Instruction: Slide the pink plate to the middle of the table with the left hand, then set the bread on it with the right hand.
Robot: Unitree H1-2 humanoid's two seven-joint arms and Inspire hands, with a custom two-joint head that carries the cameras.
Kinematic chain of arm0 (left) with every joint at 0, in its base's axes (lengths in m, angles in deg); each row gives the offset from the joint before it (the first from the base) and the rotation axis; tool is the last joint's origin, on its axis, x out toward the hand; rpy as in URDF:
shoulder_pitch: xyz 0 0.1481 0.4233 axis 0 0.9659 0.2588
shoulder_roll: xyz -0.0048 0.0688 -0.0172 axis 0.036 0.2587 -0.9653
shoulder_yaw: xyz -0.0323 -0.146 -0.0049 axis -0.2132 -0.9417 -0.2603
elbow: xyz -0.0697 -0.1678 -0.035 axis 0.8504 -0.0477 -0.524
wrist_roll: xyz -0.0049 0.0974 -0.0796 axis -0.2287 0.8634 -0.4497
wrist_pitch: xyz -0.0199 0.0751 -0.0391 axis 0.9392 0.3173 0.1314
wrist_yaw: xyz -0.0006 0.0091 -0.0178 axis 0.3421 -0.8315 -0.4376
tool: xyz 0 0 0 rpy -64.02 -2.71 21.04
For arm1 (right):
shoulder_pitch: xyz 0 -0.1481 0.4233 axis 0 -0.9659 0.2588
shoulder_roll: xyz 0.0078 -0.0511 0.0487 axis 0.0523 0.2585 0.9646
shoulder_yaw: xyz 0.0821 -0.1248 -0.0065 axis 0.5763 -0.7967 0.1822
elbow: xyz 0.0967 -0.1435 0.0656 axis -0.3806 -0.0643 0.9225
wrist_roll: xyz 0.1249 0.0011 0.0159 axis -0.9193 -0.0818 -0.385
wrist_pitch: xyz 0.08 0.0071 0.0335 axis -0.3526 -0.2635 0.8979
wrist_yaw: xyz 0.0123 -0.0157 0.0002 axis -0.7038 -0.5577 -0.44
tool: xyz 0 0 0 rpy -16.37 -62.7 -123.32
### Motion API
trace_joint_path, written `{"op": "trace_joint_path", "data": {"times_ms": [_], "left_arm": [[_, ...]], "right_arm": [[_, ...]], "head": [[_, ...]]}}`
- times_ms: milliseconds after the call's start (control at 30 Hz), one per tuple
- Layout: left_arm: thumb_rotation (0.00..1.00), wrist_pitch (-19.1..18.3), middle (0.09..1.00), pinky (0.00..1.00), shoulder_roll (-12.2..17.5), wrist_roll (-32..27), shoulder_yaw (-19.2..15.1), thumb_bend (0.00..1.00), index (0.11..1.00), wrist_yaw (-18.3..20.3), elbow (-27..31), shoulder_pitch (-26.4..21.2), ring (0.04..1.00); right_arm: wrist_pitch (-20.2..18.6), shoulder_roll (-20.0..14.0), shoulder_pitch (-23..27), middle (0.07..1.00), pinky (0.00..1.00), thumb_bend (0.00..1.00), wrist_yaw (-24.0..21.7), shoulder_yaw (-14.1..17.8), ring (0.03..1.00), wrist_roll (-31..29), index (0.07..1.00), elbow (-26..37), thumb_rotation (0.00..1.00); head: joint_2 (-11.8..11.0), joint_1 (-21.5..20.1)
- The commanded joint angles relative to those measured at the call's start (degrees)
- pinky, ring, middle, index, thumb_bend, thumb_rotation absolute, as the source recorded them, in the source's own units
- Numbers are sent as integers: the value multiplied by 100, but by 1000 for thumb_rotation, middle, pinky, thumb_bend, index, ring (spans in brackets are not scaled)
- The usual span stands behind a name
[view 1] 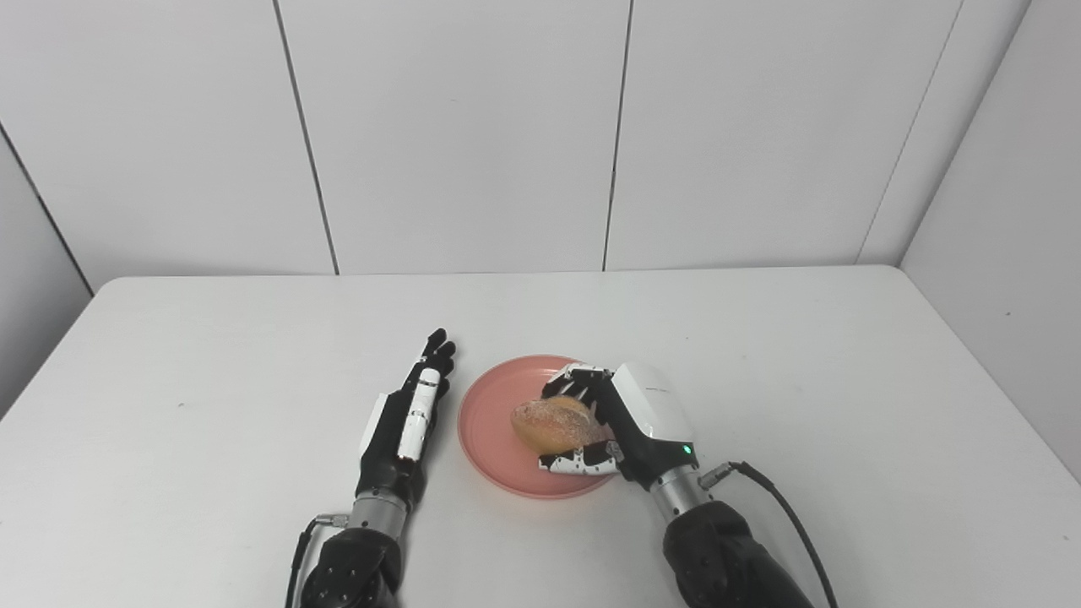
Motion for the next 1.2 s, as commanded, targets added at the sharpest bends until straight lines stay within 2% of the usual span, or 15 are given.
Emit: {"op": "trace_joint_path", "data": {"times_ms": [0,33,67,200,333,433,700,833,900,967,1167], "left_arm": [[1000,53,966,1000,-33,-26,18,397,948,39,111,-84,984],[1000,44,967,1000,-33,-25,18,398,949,37,115,-87,983],[1000,37,967,1000,-33,-24,19,398,950,36,119,-88,983],[1000,84,967,1000,-40,-38,3,410,952,32,60,-109,979],[1000,70,970,1000,-44,-73,-17,411,957,45,45,-121,982],[1000,66,969,1000,-46,-64,-30,410,956,36,44,-125,980],[1000,88,971,1000,-39,-84,-59,401,958,37,15,-145,982],[1000,174,971,1000,-4,-71,-58,394,961,43,-5,-162,983],[1000,186,969,996,-10,-66,-66,386,960,23,4,-166,979],[1000,183,967,990,-22,-81,-88,382,958,3,22,-170,976],[1000,336,982,993,4,-30,-117,374,971,-22,-55,-207,989]], "right_arm": [[50,-74,255,758,622,481,-174,-2,713,-46,566,207,189],[42,-90,257,803,693,451,-235,-3,769,-50,725,235,334],[42,-100,257,829,739,439,-271,-3,807,-49,799,253,418],[150,-156,241,917,829,444,-331,-25,910,1,906,358,609],[325,-188,225,961,896,476,-201,-19,944,38,960,428,741],[435,-170,212,980,934,497,-110,31,960,-9,982,443,805],[836,-59,158,1000,951,575,183,221,984,-294,988,360,798],[899,70,88,1000,953,593,316,355,990,-517,998,380,866],[946,136,57,1000,954,596,351,438,992,-662,1000,371,870],[884,230,13,1000,958,589,317,556,998,-896,1000,402,913],[485,513,-103,1000,1000,565,-156,1027,1000,-2087,1000,529,998]], "head": [[-1,8],[-1,5],[-1,5],[-5,2],[-12,0],[-18,-3],[-21,-2],[2,-3],[18,-3],[24,3],[10,11]]}}
